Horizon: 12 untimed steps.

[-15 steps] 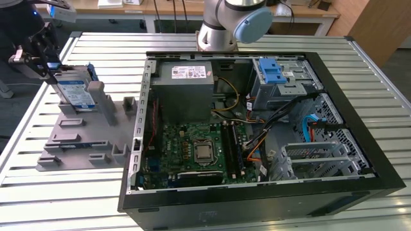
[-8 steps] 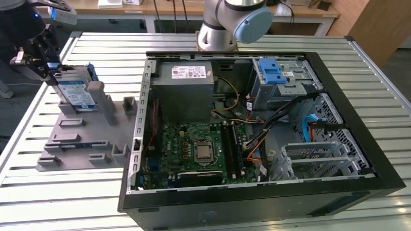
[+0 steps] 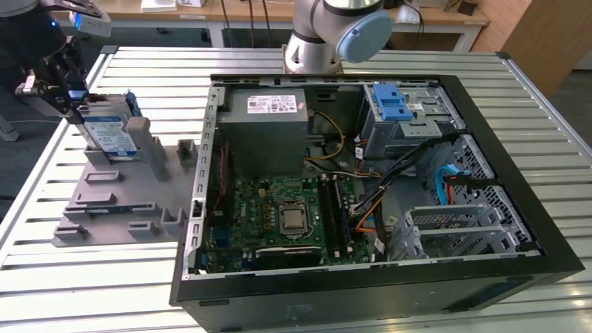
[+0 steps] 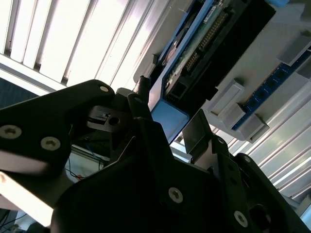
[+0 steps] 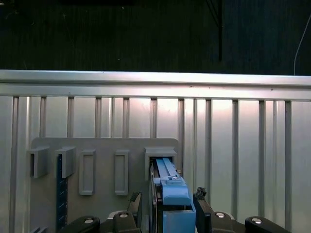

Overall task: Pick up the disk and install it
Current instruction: 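Pick up the disk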

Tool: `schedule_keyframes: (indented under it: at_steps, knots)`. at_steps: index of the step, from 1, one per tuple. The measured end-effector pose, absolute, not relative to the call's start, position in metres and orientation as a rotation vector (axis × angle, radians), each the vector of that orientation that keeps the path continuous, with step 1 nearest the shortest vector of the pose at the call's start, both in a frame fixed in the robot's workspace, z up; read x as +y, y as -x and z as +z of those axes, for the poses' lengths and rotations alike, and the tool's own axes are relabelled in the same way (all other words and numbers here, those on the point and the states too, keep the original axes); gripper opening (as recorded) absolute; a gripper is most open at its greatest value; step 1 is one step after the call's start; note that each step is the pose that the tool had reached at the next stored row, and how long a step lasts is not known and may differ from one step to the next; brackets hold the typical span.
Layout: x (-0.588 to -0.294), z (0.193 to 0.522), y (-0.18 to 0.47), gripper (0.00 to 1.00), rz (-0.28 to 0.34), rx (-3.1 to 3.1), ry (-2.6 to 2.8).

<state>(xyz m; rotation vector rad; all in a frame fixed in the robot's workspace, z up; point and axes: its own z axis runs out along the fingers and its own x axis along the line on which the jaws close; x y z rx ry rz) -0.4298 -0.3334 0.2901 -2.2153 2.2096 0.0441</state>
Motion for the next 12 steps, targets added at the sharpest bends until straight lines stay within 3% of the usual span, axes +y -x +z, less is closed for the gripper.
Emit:
schedule_keyframes:
  at_steps: [6, 7, 12]
  knots:
    - [-0.3334, 0.29, 0.4298, 0.52, 0.044, 2.209, 2.216]
    - [-0.3334, 0.29, 0.4298, 0.45, 0.044, 2.209, 2.216]
    - [-0.3334, 0.29, 0.4298, 0.44, 0.044, 2.209, 2.216]
